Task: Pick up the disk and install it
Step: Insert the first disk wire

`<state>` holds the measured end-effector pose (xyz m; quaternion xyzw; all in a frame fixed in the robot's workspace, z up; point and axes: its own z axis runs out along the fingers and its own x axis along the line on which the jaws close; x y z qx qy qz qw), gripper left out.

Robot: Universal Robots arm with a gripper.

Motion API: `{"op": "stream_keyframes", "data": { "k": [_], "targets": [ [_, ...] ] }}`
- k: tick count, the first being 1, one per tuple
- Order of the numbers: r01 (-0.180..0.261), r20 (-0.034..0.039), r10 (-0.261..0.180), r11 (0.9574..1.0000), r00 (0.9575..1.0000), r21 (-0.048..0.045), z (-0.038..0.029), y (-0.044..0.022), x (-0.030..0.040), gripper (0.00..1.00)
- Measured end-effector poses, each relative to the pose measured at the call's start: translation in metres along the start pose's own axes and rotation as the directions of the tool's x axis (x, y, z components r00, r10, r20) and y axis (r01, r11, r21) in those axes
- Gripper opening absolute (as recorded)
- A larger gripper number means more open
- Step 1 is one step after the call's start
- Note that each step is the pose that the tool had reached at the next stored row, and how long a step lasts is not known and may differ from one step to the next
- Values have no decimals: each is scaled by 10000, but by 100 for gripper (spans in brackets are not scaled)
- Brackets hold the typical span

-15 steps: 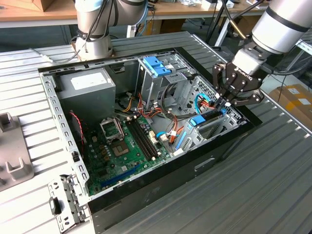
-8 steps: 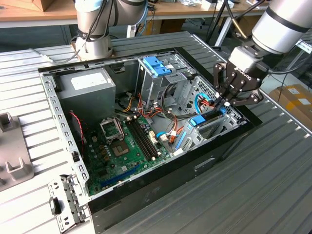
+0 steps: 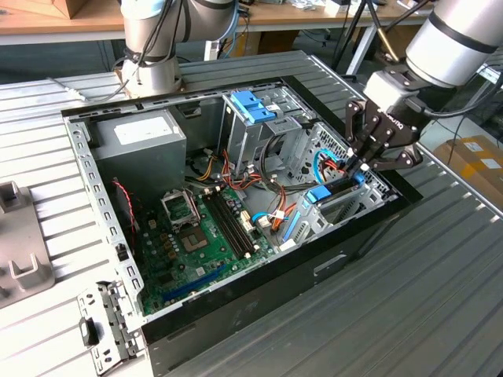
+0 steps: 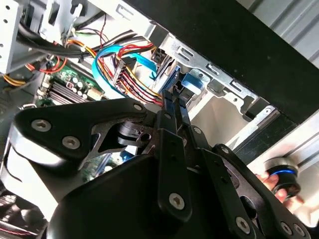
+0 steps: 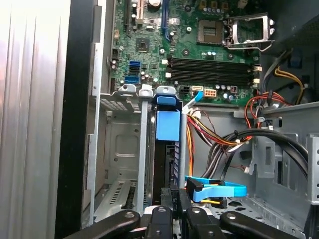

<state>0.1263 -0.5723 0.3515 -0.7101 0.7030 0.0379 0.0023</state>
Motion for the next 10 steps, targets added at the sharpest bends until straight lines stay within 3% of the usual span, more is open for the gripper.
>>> {"op": "stream_keyframes", "data": {
  "k": [3,10],
  "targets": [
    [-315,18,315,9995,9995,17,9,3,0,17],
    [-448,20,448,9990,9990,25,43,28,7,17]
  ]
}}
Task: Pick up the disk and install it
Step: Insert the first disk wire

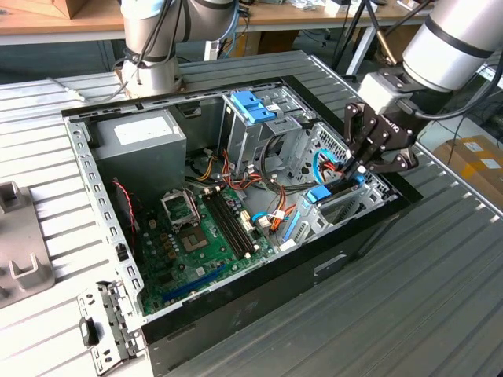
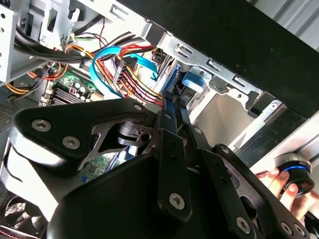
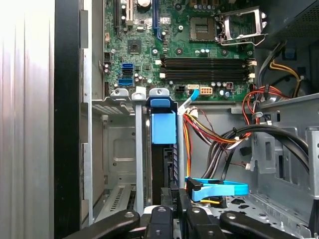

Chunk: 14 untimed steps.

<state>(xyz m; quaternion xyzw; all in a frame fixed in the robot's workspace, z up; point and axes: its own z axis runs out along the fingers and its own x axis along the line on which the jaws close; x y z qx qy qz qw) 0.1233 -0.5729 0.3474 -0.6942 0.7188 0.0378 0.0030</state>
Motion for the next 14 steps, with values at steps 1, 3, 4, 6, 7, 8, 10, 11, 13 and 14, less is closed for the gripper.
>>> {"op": "stream_keyframes", "data": {
  "k": [1,3,4,6,7,8,10,11,13,14],
  "targets": [
    [-28,0,28,10000,10000,2,5,0,0,17],
    [-91,4,91,10000,10000,6,17,-1,1,17],
    [-108,5,108,9999,9999,6,20,-1,1,17],
    [-140,5,140,9999,9999,8,26,0,2,17],
    [-154,5,154,9999,9999,9,29,0,2,17],
    [-170,6,170,9999,9999,10,32,-1,2,17],
    [-198,9,198,9998,9998,11,43,0,2,17],
    [-211,11,211,9998,9998,12,54,-1,3,17],
    [-224,9,224,9997,9997,13,66,0,4,17],
    [-232,10,232,9997,9997,14,74,1,4,17]
  ]
}}
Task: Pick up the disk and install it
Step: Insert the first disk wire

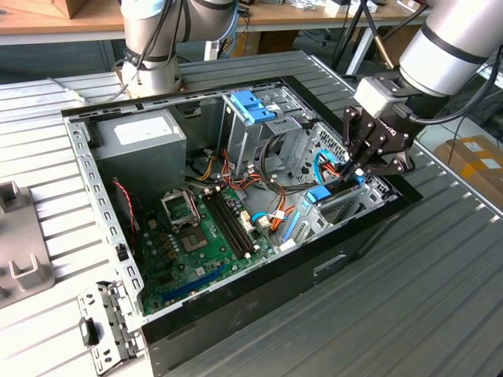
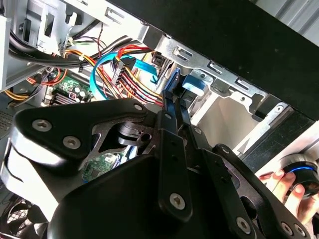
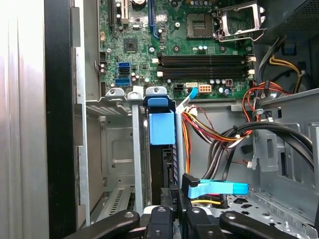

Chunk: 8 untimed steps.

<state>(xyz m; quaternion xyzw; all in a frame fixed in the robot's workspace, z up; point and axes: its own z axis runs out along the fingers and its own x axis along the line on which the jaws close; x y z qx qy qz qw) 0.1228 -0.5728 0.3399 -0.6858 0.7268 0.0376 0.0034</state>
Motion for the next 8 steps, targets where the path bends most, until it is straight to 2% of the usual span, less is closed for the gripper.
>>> {"op": "stream_keyframes", "data": {
  "k": [8],
  "targets": [
    [-10,-3,10,10000,10000,1,50,43,6,17]
  ]
}}
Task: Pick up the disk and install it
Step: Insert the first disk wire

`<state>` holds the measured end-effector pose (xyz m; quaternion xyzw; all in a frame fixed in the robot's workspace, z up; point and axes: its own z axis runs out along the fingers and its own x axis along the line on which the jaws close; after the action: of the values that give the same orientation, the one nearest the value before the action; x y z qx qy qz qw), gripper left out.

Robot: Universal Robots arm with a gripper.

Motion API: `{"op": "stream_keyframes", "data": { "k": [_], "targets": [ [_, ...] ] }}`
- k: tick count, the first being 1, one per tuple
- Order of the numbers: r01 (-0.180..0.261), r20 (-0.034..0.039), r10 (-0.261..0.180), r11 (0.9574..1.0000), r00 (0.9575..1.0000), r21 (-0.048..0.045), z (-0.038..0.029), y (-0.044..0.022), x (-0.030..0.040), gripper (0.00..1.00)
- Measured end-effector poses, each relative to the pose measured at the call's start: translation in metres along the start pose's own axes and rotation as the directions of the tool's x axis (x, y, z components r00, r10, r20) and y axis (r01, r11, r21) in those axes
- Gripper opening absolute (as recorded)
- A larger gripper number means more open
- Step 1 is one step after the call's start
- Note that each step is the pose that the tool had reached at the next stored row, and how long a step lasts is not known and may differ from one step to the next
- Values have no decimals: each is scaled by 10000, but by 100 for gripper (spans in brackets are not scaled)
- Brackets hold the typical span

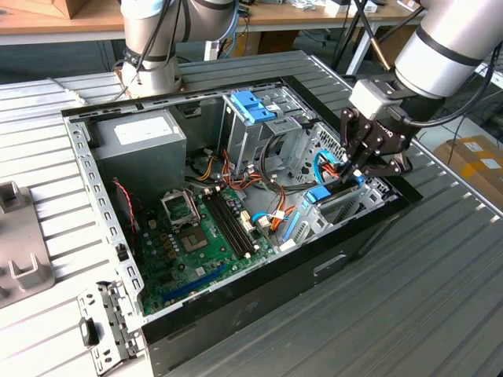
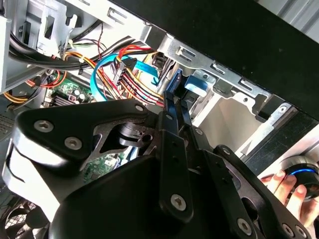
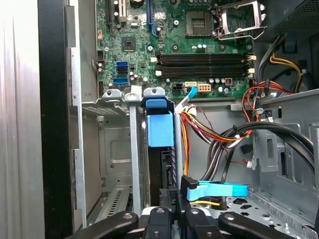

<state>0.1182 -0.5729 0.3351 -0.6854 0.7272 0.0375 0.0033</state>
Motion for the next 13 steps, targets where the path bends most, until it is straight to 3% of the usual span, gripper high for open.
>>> {"op": "stream_keyframes", "data": {
  "k": [6,9,13],
  "targets": [
    [-3,22,4,10000,10000,-4,11,3,1,18],
    [-1,5,1,10000,10000,0,3,2,1,30],
    [-1,7,1,10000,10000,0,-12,3,-1,30]
  ]
}}
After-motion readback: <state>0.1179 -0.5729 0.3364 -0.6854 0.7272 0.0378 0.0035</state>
